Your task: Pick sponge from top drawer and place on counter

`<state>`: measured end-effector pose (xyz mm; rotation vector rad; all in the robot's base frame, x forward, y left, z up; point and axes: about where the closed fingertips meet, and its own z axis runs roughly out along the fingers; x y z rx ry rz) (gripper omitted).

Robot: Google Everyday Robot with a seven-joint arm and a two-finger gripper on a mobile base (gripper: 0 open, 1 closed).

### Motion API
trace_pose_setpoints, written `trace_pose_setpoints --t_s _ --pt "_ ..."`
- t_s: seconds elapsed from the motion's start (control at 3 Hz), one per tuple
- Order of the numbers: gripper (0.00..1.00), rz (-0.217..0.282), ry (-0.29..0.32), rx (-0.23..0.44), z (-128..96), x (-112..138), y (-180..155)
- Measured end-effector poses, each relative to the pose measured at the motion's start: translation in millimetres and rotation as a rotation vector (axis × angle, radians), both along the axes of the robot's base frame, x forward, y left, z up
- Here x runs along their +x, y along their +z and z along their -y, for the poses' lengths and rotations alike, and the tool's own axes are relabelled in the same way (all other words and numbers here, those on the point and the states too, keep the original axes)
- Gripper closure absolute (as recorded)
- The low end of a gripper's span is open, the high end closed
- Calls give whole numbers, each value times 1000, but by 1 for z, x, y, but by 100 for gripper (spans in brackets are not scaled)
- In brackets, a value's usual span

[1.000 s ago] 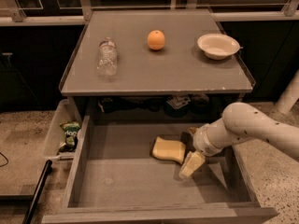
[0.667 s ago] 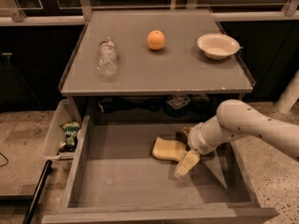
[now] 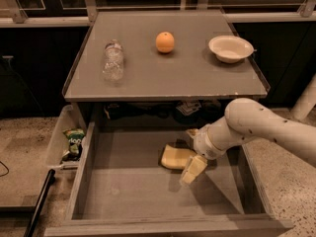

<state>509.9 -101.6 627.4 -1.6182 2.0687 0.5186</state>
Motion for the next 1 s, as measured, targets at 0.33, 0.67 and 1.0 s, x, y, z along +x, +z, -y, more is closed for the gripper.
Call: trace_pose_setpoints --t_s 0.33,0.67,1.0 --pt "0 -12 -36 -34 7 2 -21" --pt "0 -12 -36 -34 7 2 -21" --pt "8 -12 -36 -34 7 2 -21"
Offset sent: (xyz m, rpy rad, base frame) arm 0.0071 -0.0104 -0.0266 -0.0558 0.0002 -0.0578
